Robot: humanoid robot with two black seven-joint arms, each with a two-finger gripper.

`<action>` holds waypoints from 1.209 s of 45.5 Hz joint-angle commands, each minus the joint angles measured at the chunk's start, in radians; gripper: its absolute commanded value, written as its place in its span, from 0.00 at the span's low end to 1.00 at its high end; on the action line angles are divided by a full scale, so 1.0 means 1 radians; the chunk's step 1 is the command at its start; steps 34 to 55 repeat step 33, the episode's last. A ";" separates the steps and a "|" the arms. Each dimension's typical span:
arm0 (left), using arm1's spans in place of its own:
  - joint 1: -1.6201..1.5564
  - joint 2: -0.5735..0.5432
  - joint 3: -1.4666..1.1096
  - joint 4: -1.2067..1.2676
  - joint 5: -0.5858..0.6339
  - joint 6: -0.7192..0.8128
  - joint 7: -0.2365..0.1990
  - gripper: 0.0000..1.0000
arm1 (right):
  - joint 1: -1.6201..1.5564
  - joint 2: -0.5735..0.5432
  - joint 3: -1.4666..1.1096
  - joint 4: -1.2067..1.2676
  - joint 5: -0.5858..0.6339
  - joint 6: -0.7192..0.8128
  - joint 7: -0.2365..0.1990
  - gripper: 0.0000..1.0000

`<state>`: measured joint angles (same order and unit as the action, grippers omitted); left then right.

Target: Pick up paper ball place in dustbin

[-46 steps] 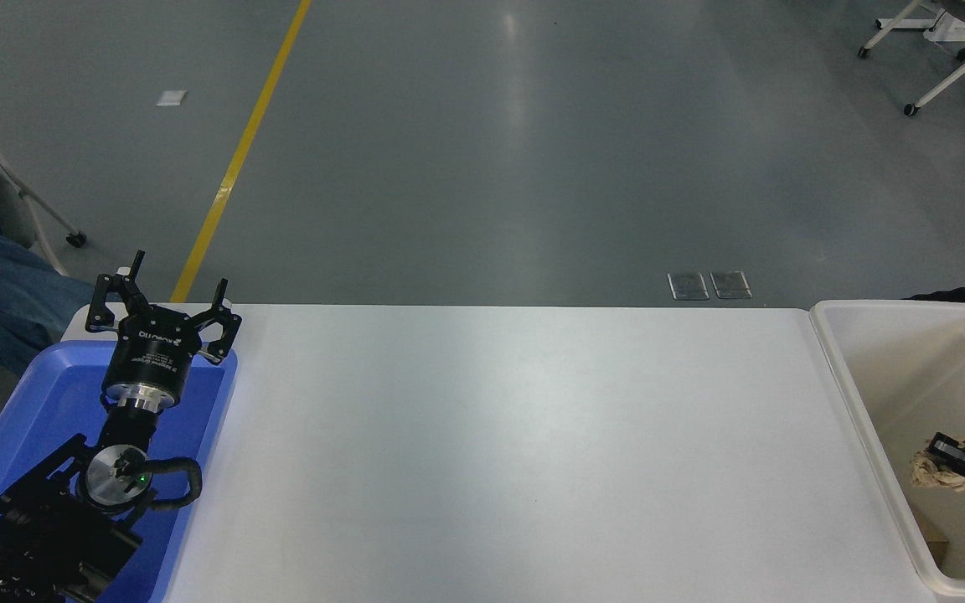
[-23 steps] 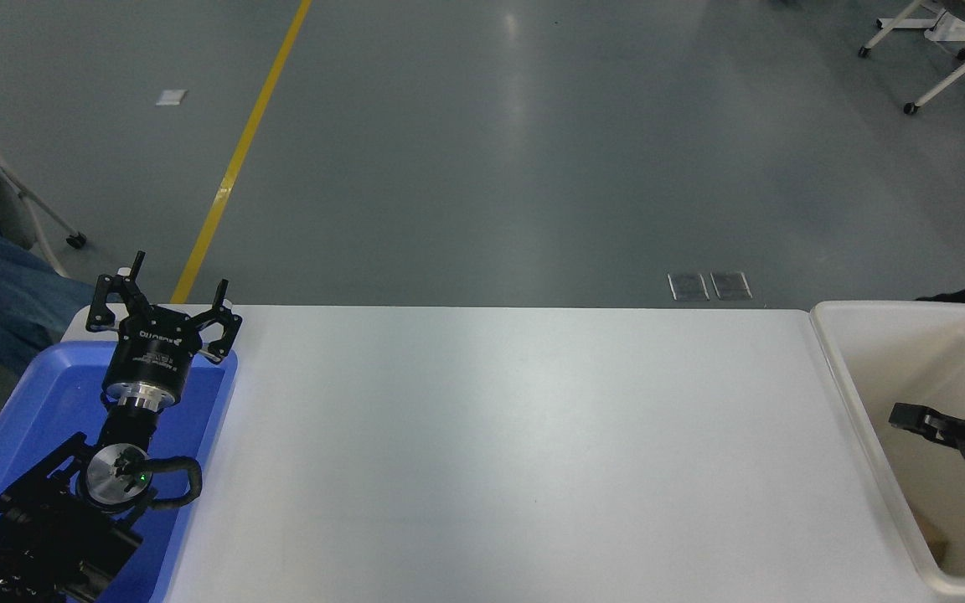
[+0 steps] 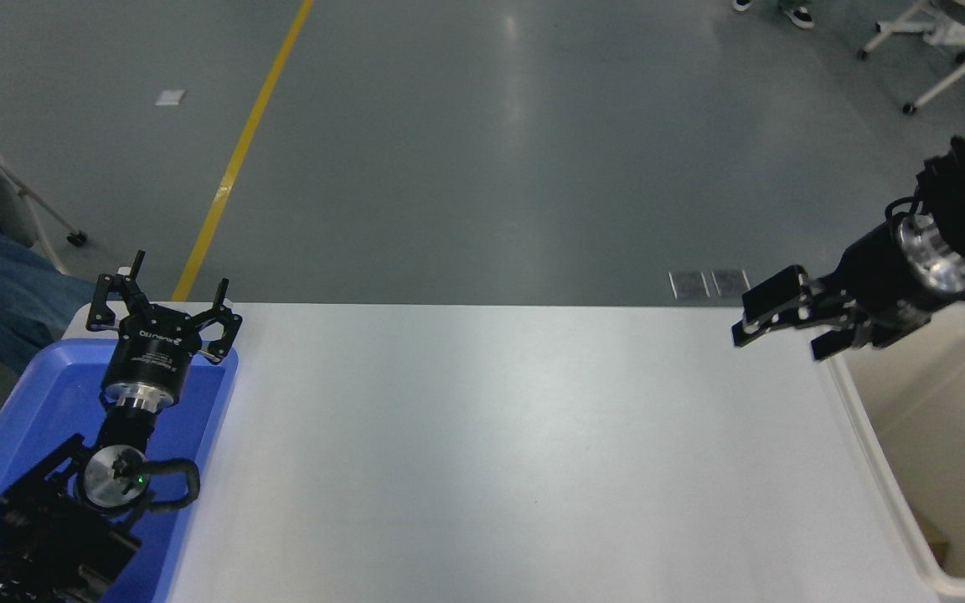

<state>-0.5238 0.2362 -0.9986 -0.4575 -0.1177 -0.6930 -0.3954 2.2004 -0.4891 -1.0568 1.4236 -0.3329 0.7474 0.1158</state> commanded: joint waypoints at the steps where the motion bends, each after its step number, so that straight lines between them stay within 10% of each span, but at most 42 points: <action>1: 0.001 0.000 0.000 0.000 0.000 0.003 0.000 1.00 | 0.243 0.201 -0.074 0.104 0.176 0.038 -0.012 1.00; 55: 0.001 0.000 0.000 0.000 0.000 0.003 -0.002 1.00 | 0.292 0.290 -0.080 0.124 0.233 0.038 -0.012 1.00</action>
